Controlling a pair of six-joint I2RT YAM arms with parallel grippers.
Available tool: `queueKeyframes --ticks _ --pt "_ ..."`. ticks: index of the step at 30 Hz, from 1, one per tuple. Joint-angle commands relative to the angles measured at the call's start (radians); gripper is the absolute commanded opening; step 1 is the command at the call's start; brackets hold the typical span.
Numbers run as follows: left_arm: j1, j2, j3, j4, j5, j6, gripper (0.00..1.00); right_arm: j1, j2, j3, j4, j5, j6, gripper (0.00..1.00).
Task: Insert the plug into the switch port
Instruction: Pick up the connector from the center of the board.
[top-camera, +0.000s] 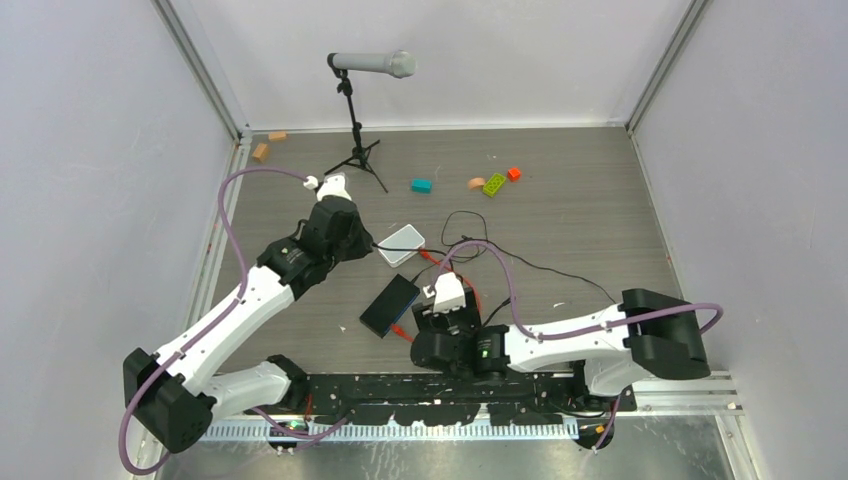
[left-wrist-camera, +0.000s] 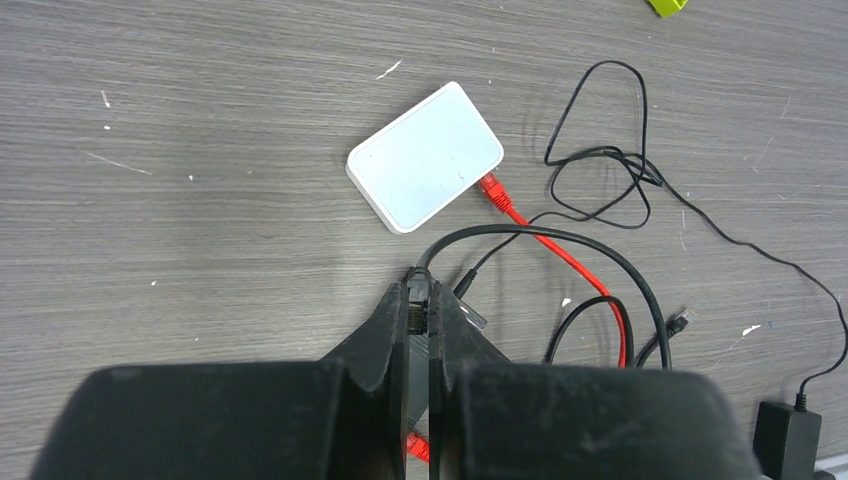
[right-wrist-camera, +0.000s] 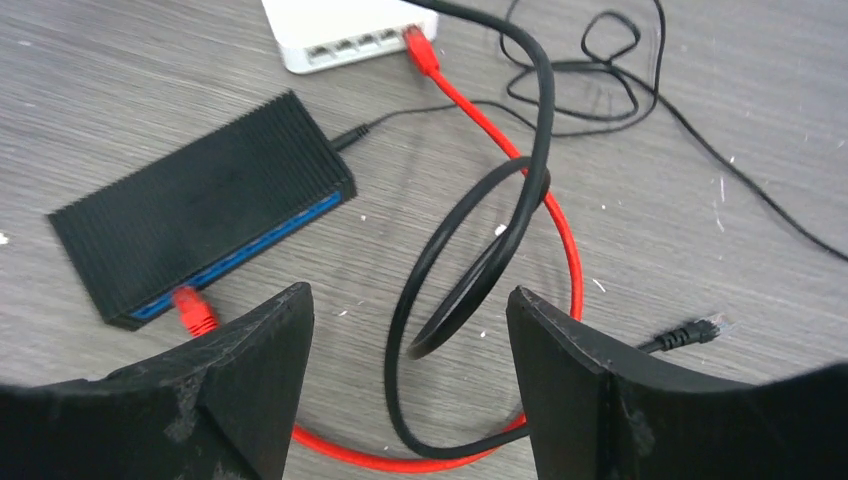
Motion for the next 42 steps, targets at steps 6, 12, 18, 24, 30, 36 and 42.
queueKeyframes --ticks 6,12,18,24,30,36,42 --pt "0.0 -0.042 -0.014 0.032 -0.003 -0.013 0.0 -0.101 -0.045 -0.068 0.101 0.0 0.11 0.24" --pt "-0.001 -0.055 -0.02 0.071 0.049 0.009 0.0 -0.131 -0.264 -0.043 0.049 -0.027 0.02 0.0" --pt "-0.001 -0.147 -0.077 0.202 0.101 -0.003 0.0 -0.145 -0.37 0.105 -0.001 -0.19 -0.067 0.01" --pt "0.0 -0.215 -0.074 0.22 0.088 0.021 0.0 -0.147 -0.388 0.054 0.195 -0.341 -0.007 0.01" --pt "0.0 -0.199 -0.094 0.214 0.103 0.022 0.0 -0.19 -0.47 -0.217 0.394 -0.401 0.226 0.01" --pt "-0.001 -0.134 -0.163 0.327 0.184 -0.01 0.0 -0.239 -0.728 -0.469 0.195 -0.292 0.456 0.26" --pt "-0.002 -0.026 -0.169 0.429 0.251 -0.037 0.0 -0.24 -0.914 -0.386 -0.261 -0.112 0.392 0.64"
